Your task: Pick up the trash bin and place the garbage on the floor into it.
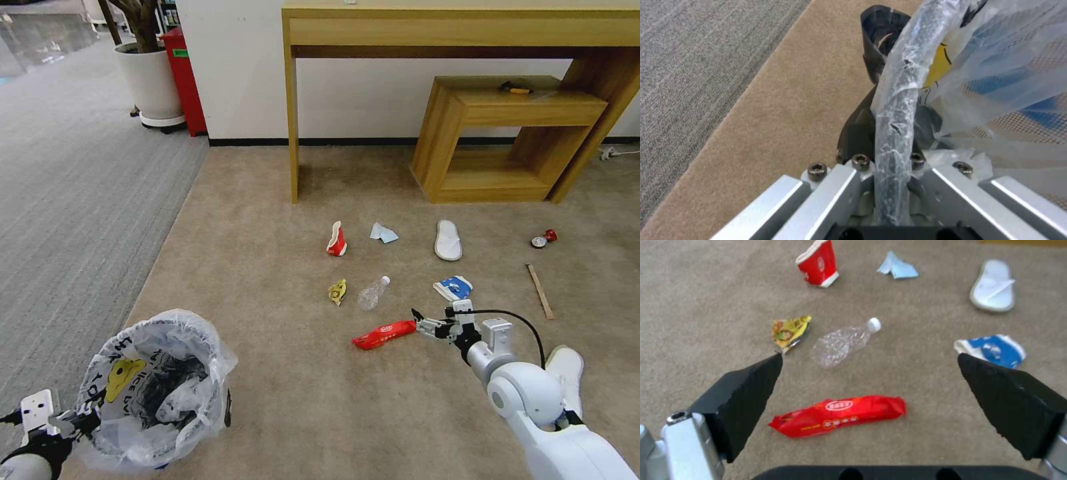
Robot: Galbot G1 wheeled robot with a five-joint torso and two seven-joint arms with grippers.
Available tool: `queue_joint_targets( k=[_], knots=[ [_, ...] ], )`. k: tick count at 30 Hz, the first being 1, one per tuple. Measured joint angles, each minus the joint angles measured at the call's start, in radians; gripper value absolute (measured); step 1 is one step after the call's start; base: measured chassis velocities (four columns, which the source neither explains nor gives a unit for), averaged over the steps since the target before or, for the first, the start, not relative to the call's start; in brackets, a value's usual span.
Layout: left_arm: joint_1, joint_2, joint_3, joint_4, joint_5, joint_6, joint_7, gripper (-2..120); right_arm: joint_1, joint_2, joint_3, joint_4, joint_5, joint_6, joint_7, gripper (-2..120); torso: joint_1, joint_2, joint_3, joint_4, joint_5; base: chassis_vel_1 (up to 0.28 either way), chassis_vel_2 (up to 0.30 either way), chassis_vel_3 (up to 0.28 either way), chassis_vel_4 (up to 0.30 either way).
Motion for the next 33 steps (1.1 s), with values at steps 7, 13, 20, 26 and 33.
queue_joint_targets(
  k=[7,13,20,26,33],
  knots=[
    [0.006,0.002,-0.006,-0.002,0.000,0.000,0.007,0,0.016,0.035,-0.012,-0.037,-0.003,-0.006,0.001,100,0.000,0.000,0.000,0.0000,0.0001,-0.028,0.021,0.031,-0.021],
    [0.006,-0.004,0.000,-0.005,0.006,0.000,0.010,0,0.027,0.039,-0.014,-0.063,0.000,-0.002,0.002,100,0.000,0.000,0.000,-0.0001,-0.0001,-0.052,0.056,0.051,-0.050],
    [0.008,-0.008,0.001,-0.009,0.008,0.000,0.011,0,0.032,0.065,-0.023,-0.090,0.001,0.003,0.005,100,0.000,0.000,0.000,-0.0001,-0.0001,-0.087,0.086,0.084,-0.089],
    [0.009,-0.013,0.006,-0.013,0.011,0.000,0.012,0,0.057,0.101,-0.037,-0.161,0.015,-0.020,0.012,100,0.000,0.000,0.000,-0.0002,-0.0002,-0.123,0.126,0.116,-0.123],
    [0.017,-0.024,0.012,-0.023,0.018,0.000,0.012,0,0.128,0.188,-0.104,-0.366,0.123,-0.005,0.176,100,0.000,0.000,0.000,0.0000,0.0006,-0.046,0.046,0.048,-0.041]
  ],
)
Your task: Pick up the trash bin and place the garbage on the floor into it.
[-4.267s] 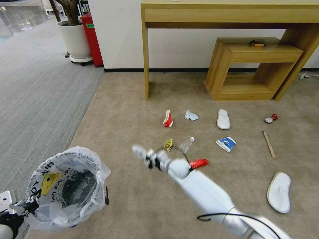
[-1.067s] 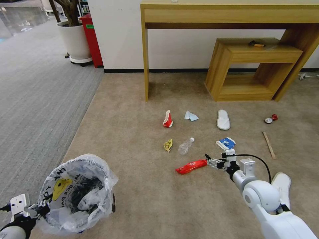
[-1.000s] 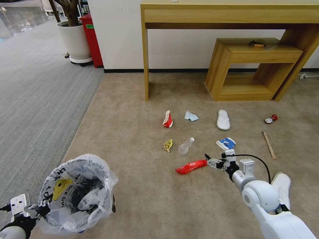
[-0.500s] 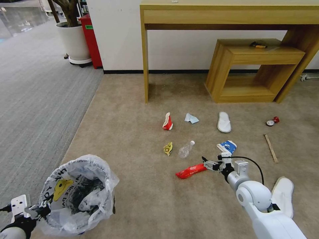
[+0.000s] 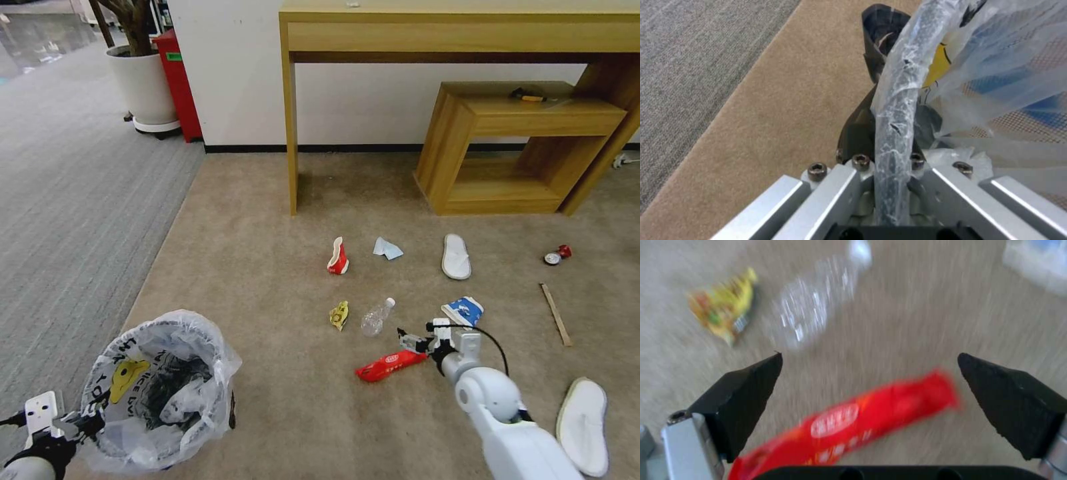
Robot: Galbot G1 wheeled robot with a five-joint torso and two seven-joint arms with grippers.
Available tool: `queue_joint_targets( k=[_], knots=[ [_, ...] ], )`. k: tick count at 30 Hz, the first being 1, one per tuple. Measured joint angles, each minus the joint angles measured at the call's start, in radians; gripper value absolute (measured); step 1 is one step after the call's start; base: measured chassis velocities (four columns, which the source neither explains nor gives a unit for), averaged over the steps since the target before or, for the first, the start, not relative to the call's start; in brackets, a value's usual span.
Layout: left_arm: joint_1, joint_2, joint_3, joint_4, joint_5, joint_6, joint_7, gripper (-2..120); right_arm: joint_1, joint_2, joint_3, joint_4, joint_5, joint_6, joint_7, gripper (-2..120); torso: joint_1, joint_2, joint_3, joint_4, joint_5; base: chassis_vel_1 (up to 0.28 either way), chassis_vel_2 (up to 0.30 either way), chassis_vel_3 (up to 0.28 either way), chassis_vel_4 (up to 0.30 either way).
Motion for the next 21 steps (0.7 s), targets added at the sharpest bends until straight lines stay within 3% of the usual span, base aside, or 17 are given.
queue_joint_targets(
  k=[10,14,21],
  knots=[
    [0.001,-0.013,0.013,-0.005,0.012,0.000,-0.002,0,0.079,0.075,-0.047,-0.121,0.188,-0.051,0.174,100,0.000,0.000,0.000,0.0000,-0.0006,0.000,0.000,0.000,0.000],
    [0.001,-0.014,0.013,-0.007,0.012,0.000,-0.003,0,0.097,0.081,-0.047,-0.144,0.215,-0.056,0.191,97,0.000,0.000,0.000,0.0000,-0.0008,0.000,0.000,0.000,0.000],
    [0.001,-0.013,0.012,-0.008,0.011,0.000,-0.003,0,0.125,0.096,-0.044,-0.214,0.267,-0.059,0.225,72,0.000,0.000,0.000,-0.0001,-0.0006,0.000,0.000,0.000,0.000]
  ],
)
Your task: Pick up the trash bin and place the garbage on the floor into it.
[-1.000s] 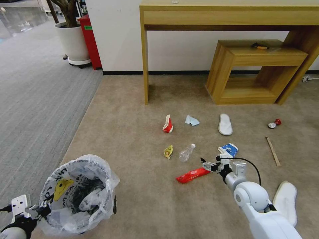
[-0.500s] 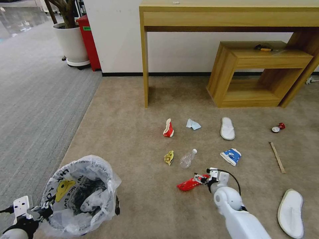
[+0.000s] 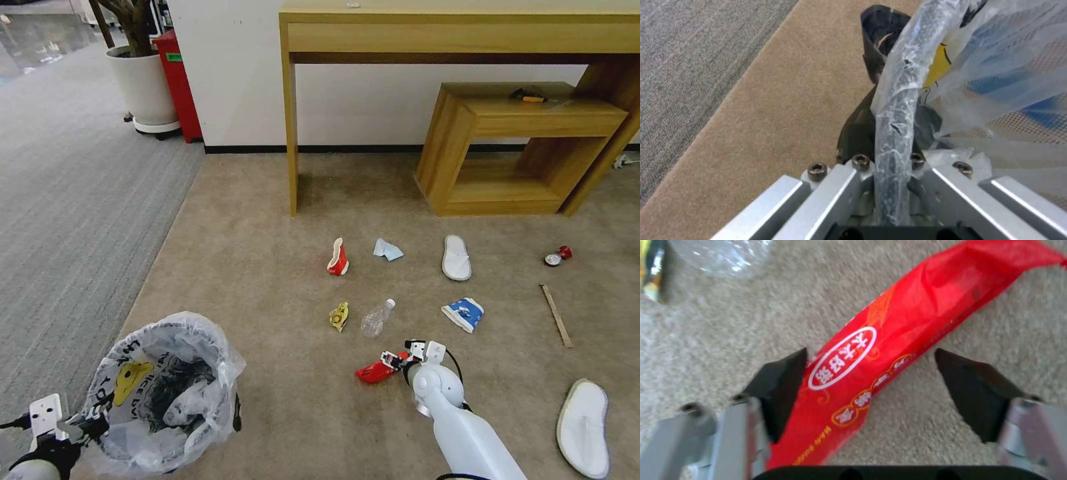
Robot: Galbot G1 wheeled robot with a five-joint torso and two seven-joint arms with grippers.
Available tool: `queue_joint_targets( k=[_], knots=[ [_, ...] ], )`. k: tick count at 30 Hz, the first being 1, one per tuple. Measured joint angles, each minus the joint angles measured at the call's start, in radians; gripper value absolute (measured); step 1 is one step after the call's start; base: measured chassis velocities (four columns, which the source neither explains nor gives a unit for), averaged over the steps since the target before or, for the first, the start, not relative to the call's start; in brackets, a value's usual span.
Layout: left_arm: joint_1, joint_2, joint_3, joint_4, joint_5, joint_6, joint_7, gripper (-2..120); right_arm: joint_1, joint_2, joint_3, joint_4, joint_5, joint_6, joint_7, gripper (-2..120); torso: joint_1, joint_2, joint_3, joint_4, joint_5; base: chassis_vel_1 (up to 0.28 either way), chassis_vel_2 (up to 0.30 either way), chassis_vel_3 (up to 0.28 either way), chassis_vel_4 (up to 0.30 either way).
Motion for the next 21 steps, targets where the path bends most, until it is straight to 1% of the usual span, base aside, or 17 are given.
queue_joint_targets(
  k=[1,2,3,4,5,6,7,10,11,12,13,14,15,17,18,19,21],
  knots=[
    [0.000,0.000,0.001,0.000,0.000,0.000,0.000,0,0.002,0.001,0.001,-0.006,0.001,0.001,0.000,72,0.000,0.000,0.000,0.0000,0.0000,0.000,0.000,0.000,0.000],
    [-0.002,0.001,0.002,0.000,0.000,0.000,0.000,0,0.004,0.001,0.002,-0.016,0.002,0.007,0.000,64,0.000,0.000,0.000,0.0000,0.0000,0.000,0.000,0.000,0.000],
    [-0.002,0.001,0.002,0.000,0.000,0.000,0.000,0,0.004,0.001,0.002,-0.016,0.002,0.007,0.000,64,0.000,0.000,0.000,0.0000,0.0000,0.000,0.000,0.000,0.000],
    [-0.003,0.003,0.003,0.000,-0.001,0.000,-0.001,0,0.005,0.001,0.004,-0.025,-0.001,0.014,-0.001,57,0.000,0.000,0.000,0.0000,0.0000,0.000,0.000,0.000,0.000],
    [-0.004,0.004,0.003,0.000,-0.001,0.000,-0.001,0,0.005,0.001,0.005,-0.028,-0.004,0.017,-0.003,55,0.000,0.000,0.000,0.0000,0.0000,0.000,0.000,0.000,0.000],
    [-0.005,0.007,0.003,0.001,-0.002,0.000,-0.001,0,0.006,0.000,0.008,-0.036,-0.009,0.023,-0.007,47,0.000,0.000,0.000,-0.0001,0.0000,0.000,0.000,0.000,0.000],
    [-0.005,0.007,0.003,0.001,-0.002,0.000,-0.001,0,0.006,0.000,0.008,-0.036,-0.009,0.023,-0.007,47,0.000,0.000,0.000,-0.0001,0.0000,0.000,0.000,0.000,0.000],
    [-0.006,0.011,0.003,0.003,-0.003,0.000,-0.001,0,0.007,-0.001,0.011,-0.044,-0.027,0.039,-0.009,36,0.000,0.000,0.000,0.0000,0.0001,0.000,0.000,0.000,0.000],
    [-0.006,0.011,0.003,0.003,-0.003,0.000,-0.001,0,0.007,-0.001,0.011,-0.044,-0.027,0.039,-0.009,36,0.000,0.000,0.000,0.0000,0.0001,0.000,0.000,0.000,0.000],
    [-0.007,0.012,0.003,0.003,-0.004,0.000,0.000,0,0.005,-0.004,0.013,-0.039,-0.048,0.047,-0.019,28,0.000,0.000,0.000,-0.0001,0.0000,0.000,0.000,0.000,0.000],
    [-0.007,0.013,0.003,0.004,-0.004,0.000,0.000,0,0.003,-0.006,0.013,-0.032,-0.065,0.053,-0.030,27,0.000,0.000,0.000,-0.0001,0.0000,0.000,0.000,0.000,0.000],
    [-0.007,0.013,0.003,0.005,-0.005,0.000,0.001,0,0.000,-0.009,0.013,-0.019,-0.095,0.066,-0.047,21,0.000,0.000,0.000,-0.0002,0.0001,0.000,0.000,0.000,0.000],
    [-0.007,0.013,0.003,0.005,-0.005,0.000,0.001,0,0.000,-0.009,0.013,-0.019,-0.095,0.066,-0.047,21,0.000,0.000,0.000,-0.0002,0.0001,0.000,0.000,0.000,0.000],
    [-0.007,0.012,0.003,0.005,-0.006,0.000,0.003,0,-0.004,-0.017,0.013,0.021,-0.169,0.093,-0.086,10,0.000,0.000,0.000,0.0000,0.0000,0.000,0.000,0.000,0.000],
    [-0.007,0.012,0.003,0.005,-0.006,0.000,0.005,0,-0.008,-0.026,0.012,0.064,-0.211,0.101,-0.117,4,0.000,0.000,0.000,-0.0001,0.0000,0.000,0.000,0.000,0.000],
    [-0.007,0.012,0.003,0.005,-0.006,0.000,0.005,0,-0.008,-0.026,0.012,0.064,-0.211,0.101,-0.117,4,0.000,0.000,0.000,-0.0001,0.0000,0.000,0.000,0.000,0.000],
    [-0.007,0.013,0.003,0.004,-0.008,0.000,0.007,0,-0.010,-0.043,0.007,0.133,-0.251,0.104,-0.150,0,0.000,0.000,0.000,-0.0001,0.0000,0.000,0.000,0.000,0.000]
  ],
)
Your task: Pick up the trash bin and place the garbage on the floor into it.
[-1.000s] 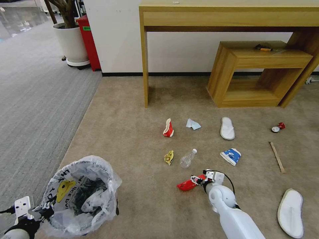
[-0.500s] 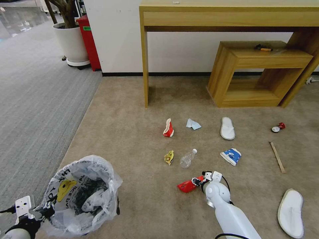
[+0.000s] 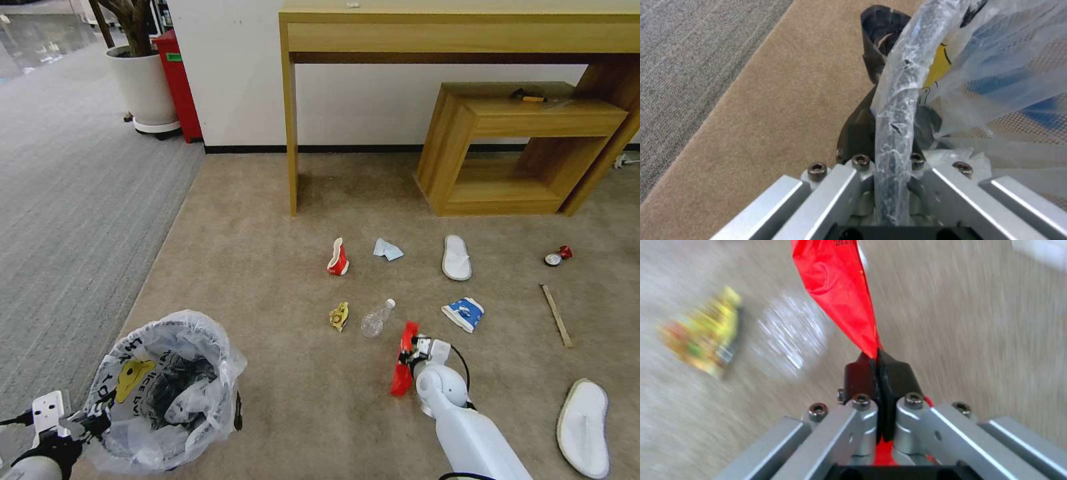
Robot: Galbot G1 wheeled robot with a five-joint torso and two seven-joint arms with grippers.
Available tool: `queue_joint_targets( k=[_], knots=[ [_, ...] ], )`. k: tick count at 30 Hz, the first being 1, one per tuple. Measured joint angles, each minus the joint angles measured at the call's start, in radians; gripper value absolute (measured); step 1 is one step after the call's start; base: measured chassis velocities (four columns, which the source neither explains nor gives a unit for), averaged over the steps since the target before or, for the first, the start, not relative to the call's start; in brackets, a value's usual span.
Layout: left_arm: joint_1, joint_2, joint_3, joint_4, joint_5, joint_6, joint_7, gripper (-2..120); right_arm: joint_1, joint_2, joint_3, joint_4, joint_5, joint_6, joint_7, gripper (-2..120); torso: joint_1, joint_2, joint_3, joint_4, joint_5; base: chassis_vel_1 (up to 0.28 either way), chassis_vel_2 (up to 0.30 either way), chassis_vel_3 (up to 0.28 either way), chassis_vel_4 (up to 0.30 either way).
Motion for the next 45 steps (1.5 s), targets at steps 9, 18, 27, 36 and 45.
queue_joint_targets(
  k=[9,18,27,36,45],
  knots=[
    [0.003,-0.004,0.001,-0.010,-0.002,0.000,0.003,0,0.091,-0.132,-0.109,0.313,0.010,-0.050,-0.085,0,0.000,0.000,0.000,0.0000,0.0001,0.000,0.000,0.000,0.000],
    [-0.003,-0.007,0.017,-0.013,0.003,0.000,-0.007,0,0.527,-0.181,-0.470,0.506,0.330,-0.124,-0.182,0,0.000,0.000,0.000,0.0001,-0.0001,0.000,0.000,0.000,0.000],
    [-0.019,-0.015,0.065,-0.012,0.012,0.000,-0.047,0,0.804,0.073,-0.854,0.437,0.410,-0.135,-0.213,0,0.000,0.000,0.000,0.0003,-0.0005,0.000,0.000,0.000,0.000],
    [-0.015,-0.017,0.047,-0.020,-0.001,0.000,-0.068,0,0.725,0.119,-1.003,0.406,0.360,-0.137,-0.164,0,0.000,0.000,0.000,0.0001,-0.0001,0.000,0.000,0.000,0.000],
    [-0.029,-0.024,0.063,-0.020,-0.001,0.000,-0.079,0,0.648,0.094,-1.026,0.414,0.339,-0.137,-0.092,19,0.000,0.000,0.000,-0.0001,0.0000,0.000,0.000,0.000,0.000]
  ],
)
